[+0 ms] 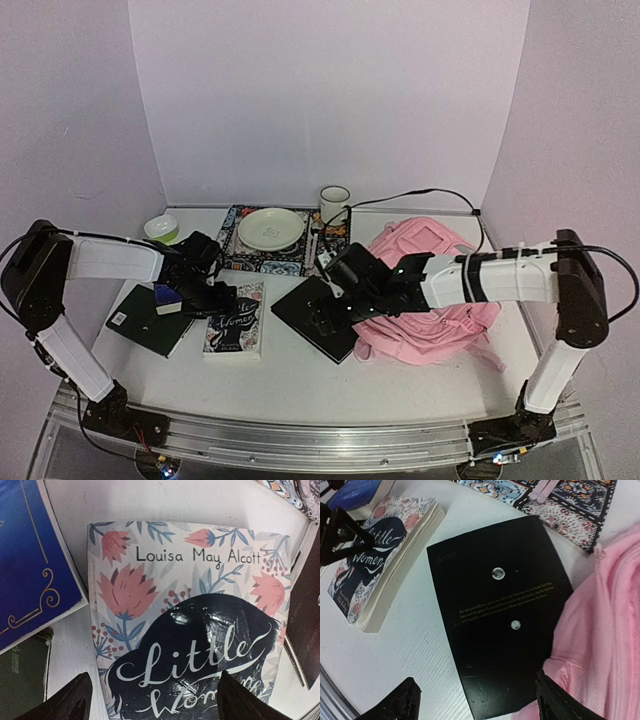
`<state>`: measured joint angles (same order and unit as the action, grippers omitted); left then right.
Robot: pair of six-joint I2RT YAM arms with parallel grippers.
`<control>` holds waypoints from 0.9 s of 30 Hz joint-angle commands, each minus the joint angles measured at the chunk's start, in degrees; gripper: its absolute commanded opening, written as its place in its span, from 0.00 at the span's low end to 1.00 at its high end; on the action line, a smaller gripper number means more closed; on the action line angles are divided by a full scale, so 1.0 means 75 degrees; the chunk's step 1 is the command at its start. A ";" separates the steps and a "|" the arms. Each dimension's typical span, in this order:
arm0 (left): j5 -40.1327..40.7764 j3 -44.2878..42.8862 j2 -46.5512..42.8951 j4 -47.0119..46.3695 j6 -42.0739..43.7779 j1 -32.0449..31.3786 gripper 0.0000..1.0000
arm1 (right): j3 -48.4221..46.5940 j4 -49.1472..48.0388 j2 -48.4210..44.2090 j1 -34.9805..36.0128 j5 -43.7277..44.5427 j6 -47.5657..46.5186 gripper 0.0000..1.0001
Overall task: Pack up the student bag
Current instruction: Adjust the book at the center of the board.
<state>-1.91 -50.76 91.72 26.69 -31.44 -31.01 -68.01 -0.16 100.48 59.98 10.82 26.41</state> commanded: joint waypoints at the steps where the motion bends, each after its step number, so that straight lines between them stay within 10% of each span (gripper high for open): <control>1: -0.0294 -0.0056 -0.0359 -0.0291 0.0050 0.0014 0.87 | -0.0803 -0.0114 0.0880 -0.0018 -0.0162 -0.0122 0.83; 27: -0.2657 -0.0401 -0.0274 -0.2332 -0.1829 -0.1823 0.85 | -0.2245 0.0517 0.3415 -0.1742 -0.0537 -0.0178 0.93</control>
<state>-18.79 -51.42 87.75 14.40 -42.79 -43.74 -86.70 -2.04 124.33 47.92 3.75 24.63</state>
